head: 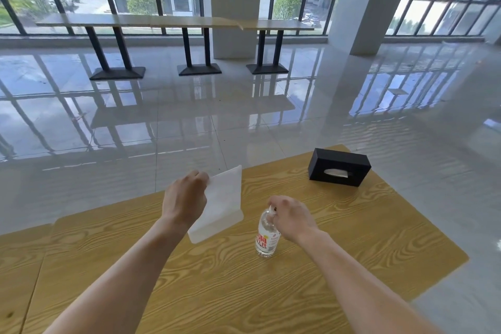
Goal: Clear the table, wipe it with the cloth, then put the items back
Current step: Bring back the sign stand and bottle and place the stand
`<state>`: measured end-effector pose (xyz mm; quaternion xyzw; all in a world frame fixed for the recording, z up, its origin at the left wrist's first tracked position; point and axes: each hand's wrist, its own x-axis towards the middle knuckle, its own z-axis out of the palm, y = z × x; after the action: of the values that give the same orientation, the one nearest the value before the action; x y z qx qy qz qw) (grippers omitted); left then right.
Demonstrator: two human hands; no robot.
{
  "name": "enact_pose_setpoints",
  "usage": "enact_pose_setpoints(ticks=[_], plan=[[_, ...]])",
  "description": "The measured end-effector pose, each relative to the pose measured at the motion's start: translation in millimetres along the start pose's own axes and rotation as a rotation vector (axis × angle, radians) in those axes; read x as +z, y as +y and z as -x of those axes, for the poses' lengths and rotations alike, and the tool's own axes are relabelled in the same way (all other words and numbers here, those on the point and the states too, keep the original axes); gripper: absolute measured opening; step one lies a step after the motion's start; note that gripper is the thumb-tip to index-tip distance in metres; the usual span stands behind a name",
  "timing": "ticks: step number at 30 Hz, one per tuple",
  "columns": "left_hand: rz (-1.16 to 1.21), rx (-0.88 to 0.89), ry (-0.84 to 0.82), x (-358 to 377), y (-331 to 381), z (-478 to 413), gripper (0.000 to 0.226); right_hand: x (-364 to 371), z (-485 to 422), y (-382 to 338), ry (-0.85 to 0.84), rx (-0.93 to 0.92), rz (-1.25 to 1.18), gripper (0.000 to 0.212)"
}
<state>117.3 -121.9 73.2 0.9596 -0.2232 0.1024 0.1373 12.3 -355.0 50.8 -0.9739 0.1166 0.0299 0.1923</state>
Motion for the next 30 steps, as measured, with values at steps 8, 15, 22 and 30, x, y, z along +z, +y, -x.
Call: enact_pose_setpoints(ticks=[8,15,22,30], plan=[[0.046,0.025,0.056,-5.9,-1.8,-12.8,0.021,-25.0,0.0,-7.8,0.043,0.008,-0.063,0.057],[0.11,0.166,0.145,-22.4,30.7,-46.3,0.021,-69.0,-13.6,-11.8,0.243,-0.076,-0.136,0.06],[0.104,0.394,0.187,-17.2,104.5,-83.2,0.022,-105.2,-33.6,22.4,0.348,-0.266,0.01,0.06],[0.131,0.415,0.201,13.7,202.7,-116.0,0.021,-160.4,-51.8,115.6,0.349,-0.271,0.107,0.014]])
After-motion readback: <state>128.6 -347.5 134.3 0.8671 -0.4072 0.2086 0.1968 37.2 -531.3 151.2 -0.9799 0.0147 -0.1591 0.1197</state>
